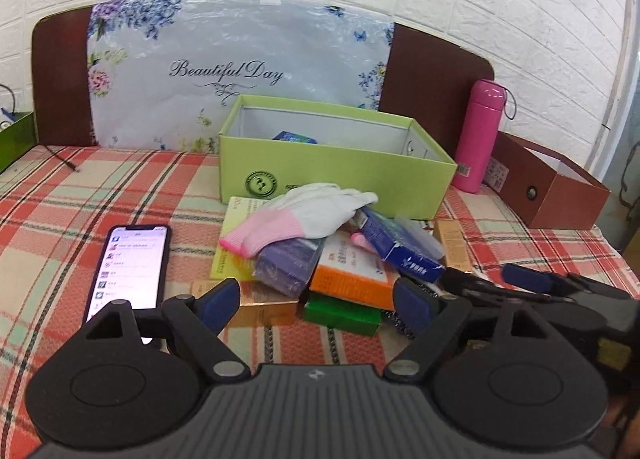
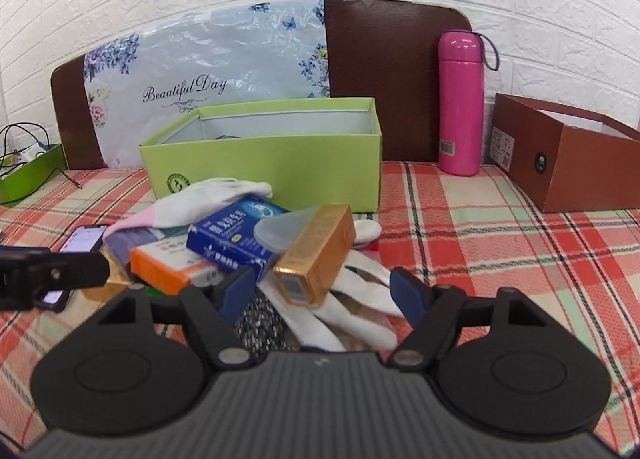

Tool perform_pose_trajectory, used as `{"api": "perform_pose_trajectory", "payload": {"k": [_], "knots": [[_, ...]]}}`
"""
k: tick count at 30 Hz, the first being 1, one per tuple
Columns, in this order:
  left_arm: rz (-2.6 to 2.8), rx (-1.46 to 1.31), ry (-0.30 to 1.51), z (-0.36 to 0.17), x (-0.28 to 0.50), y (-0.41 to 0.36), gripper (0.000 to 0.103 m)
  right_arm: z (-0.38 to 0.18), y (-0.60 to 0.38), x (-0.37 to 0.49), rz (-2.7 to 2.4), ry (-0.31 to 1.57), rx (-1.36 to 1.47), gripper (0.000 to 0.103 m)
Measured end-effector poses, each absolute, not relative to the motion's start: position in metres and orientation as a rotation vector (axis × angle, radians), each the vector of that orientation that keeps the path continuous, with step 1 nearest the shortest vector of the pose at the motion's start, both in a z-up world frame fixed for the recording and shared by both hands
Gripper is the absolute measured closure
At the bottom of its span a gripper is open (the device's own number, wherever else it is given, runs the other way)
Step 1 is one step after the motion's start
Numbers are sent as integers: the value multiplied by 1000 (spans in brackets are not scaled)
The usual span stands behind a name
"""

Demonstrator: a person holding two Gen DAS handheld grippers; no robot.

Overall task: Organize objects
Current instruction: 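Grasp the orange-white medicine box with left tool while right grasps gold box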

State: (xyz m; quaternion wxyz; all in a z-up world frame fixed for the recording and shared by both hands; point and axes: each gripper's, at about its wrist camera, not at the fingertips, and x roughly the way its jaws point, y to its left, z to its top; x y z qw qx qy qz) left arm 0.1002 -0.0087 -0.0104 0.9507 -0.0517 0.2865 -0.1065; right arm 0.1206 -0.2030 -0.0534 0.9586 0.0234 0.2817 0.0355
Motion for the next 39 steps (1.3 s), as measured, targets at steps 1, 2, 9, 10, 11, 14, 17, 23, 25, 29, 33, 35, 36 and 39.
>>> {"api": "perform_pose_trajectory", "payload": {"k": [1,2,9,10,11,14,17,23,25,29,33,35,36,39], "knots": [[-219,-97,579,-11,101,-11,16,-56,-202,127,77,582,52,33],[-222,-91,576,-11,103,-13,16,-59,-201,132,80,590,52,33],[-268,-56,594,-18,132,-37,16,-61,-207,126,112,592,31,79],[-274,-46,602,-20,137,-41,16,-60,-211,121,113,590,47,80],[-281,-37,608,-22,141,-46,16,-60,-215,117,116,591,66,80],[-290,-4,617,-28,151,-58,16,-59,-221,103,118,600,77,80],[-304,77,620,-33,154,-67,34,-59,-223,92,126,605,83,79],[-326,34,669,-39,136,-48,35,-57,-224,62,158,615,105,79],[-330,18,664,-36,117,-40,35,-57,-224,50,178,623,104,80],[-345,-24,680,-33,78,-25,35,-58,-226,23,213,660,107,79],[-337,-4,699,-37,52,-19,35,-63,-224,3,245,704,79,79],[-289,7,693,-39,52,-18,26,-65,-223,1,231,702,75,75],[-263,14,686,-40,54,-20,23,-65,-223,3,218,700,75,66],[-249,23,688,-42,64,-25,21,-61,-222,10,201,672,67,54]]}}
